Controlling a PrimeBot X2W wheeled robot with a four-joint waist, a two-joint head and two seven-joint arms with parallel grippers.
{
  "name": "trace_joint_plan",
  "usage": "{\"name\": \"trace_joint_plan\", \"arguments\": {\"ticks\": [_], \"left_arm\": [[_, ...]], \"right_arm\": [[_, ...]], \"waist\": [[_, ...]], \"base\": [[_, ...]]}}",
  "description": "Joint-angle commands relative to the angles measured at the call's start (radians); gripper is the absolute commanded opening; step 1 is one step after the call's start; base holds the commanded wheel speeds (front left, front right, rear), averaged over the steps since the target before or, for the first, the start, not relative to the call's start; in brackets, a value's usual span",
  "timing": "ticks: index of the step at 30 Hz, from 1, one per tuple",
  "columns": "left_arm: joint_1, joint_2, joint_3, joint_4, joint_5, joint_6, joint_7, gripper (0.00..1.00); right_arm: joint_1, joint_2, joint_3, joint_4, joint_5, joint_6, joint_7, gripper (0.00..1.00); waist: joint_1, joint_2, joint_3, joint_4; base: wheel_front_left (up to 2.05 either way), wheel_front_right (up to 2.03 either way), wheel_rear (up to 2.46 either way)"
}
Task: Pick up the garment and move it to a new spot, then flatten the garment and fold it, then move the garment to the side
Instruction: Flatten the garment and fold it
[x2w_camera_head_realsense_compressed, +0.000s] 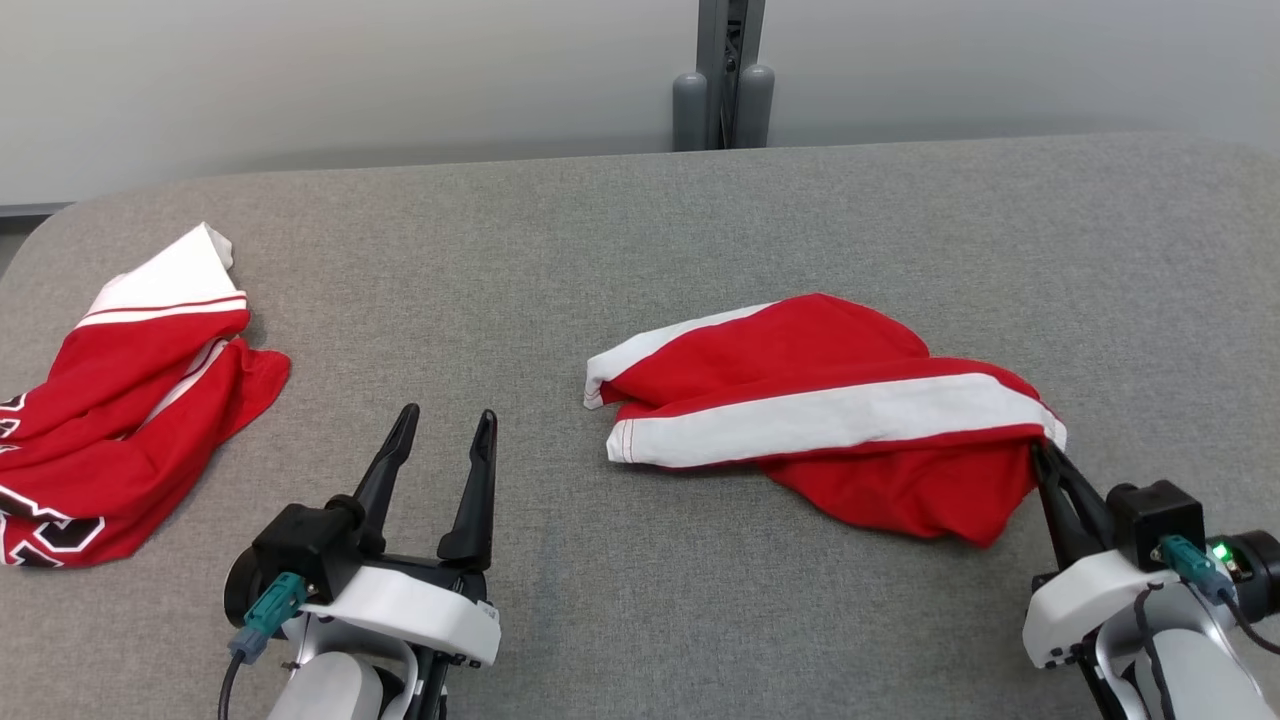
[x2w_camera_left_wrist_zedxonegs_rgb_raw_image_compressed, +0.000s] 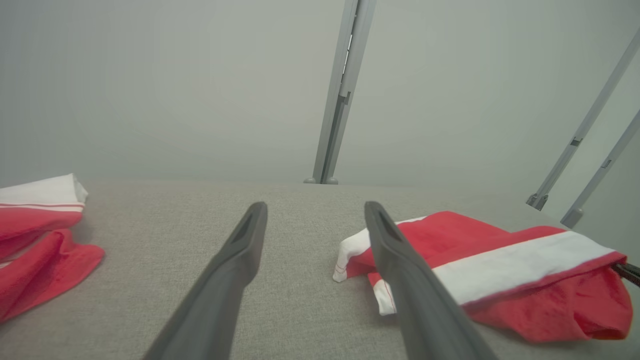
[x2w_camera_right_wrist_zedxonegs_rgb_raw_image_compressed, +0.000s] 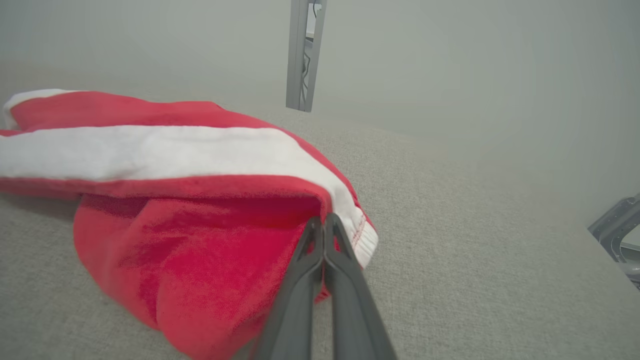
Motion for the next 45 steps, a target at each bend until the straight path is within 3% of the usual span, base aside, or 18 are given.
{"name": "trace_joint_plan", "arguments": {"ticks": [1,2,4,5,6,16,45], "left_arm": [[-0.004,0.000,0.000,0.004,-0.003,-0.003,-0.005,1.00],[-0.003,0.000,-0.001,0.006,-0.004,-0.002,-0.005,1.00],[-0.003,-0.001,-0.001,0.009,-0.006,-0.002,-0.005,1.00],[-0.003,0.000,-0.001,0.011,-0.007,-0.002,-0.005,1.00],[-0.003,0.000,-0.001,0.013,-0.009,-0.002,-0.005,1.00],[0.005,0.002,-0.002,0.018,-0.012,0.001,-0.006,1.00],[0.050,0.019,0.038,-0.004,-0.039,0.024,-0.008,1.00]], "right_arm": [[0.026,0.007,-0.006,-0.004,-0.013,0.000,-0.001,0.00],[0.038,0.012,-0.008,-0.002,-0.020,0.000,-0.001,0.04],[0.055,0.024,-0.016,0.010,-0.024,0.000,-0.001,0.31],[0.059,0.030,-0.020,0.018,-0.025,0.000,-0.001,0.76],[0.061,0.035,-0.024,0.022,-0.025,0.000,-0.001,1.00],[0.086,0.060,-0.091,-0.009,0.024,0.000,-0.001,1.00],[0.246,0.133,-0.243,-0.584,0.094,0.000,-0.001,1.00]], "waist": [[0.0000,0.0000,-0.001,0.002],[0.0000,0.0000,-0.002,0.002],[0.0000,0.0000,-0.004,0.001],[0.0000,0.0000,-0.006,0.000],[0.0000,0.0000,-0.007,-0.001],[0.0000,0.0000,-0.025,-0.022],[0.0000,0.0000,-0.071,-0.080]], "base": [[0.00,0.00,0.00],[0.00,0.00,0.00],[0.00,0.00,0.00],[0.00,0.00,0.00],[0.00,0.00,0.00],[0.00,0.00,0.00],[0.00,0.00,0.00]]}}
